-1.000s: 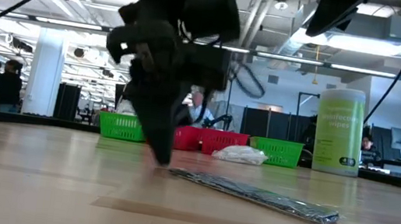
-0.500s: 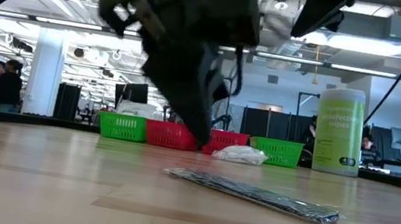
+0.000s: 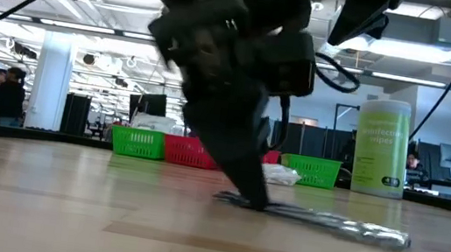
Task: Pick & Place Travel size toiletries
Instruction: Put the comb into the right red basket
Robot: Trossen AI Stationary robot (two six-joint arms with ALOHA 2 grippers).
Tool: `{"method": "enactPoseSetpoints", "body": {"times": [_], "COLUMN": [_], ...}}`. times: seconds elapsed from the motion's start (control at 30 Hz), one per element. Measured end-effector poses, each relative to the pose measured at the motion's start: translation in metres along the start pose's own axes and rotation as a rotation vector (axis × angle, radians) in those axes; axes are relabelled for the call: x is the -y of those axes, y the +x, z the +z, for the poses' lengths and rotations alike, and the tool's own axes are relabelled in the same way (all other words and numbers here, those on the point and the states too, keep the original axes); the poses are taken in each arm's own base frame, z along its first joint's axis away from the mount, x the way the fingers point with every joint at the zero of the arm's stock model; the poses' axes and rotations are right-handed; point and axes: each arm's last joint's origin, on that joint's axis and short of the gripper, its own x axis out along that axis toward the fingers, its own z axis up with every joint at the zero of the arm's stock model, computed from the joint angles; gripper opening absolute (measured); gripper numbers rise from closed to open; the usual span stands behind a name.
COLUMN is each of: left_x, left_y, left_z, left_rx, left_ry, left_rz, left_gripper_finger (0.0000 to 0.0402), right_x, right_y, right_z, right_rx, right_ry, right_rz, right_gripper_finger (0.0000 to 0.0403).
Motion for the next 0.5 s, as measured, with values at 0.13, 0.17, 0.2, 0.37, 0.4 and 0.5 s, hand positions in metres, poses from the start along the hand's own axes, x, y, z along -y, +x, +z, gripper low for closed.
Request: {"method": "enactPoseSetpoints", "body": {"times": [0.13,0.17,0.2,0.37,0.4,0.5], "left_x": [-0.021,-0.027,-0.033,-0.059,-0.060,-0.057], "left_y": [-0.007,-0.008,-0.010,-0.020,-0.023,-0.034], "left_z": [0.004,0.005,0.006,0.011,0.013,0.020], "left_rx": [0.087,0.123,0.160,0.281,0.296,0.350], "left_ry": [-0.181,-0.238,-0.296,-0.529,-0.538,-0.500], "left_rz": [0.062,0.077,0.095,0.172,0.172,0.166], "left_gripper_finger": [0.0000,0.0000,0.0000,0.0000,0.0000,0.0000], "right_x": [0.000,0.000,0.000,0.001,0.001,0.001], "right_y": [0.000,0.000,0.000,0.000,0.000,0.000], "right_z": [0.000,0.000,-0.001,-0.002,-0.002,-0.002], "right_rx": [-0.002,-0.003,-0.006,-0.024,-0.023,-0.023], "right_ry": [0.010,0.011,0.017,0.029,0.030,0.030], "right_rz": [0.000,-0.001,-0.003,-0.013,-0.012,-0.013], "right_gripper_finger": [0.0001,0.0001,0.0001,0.0001,0.0001,0.0001]}}
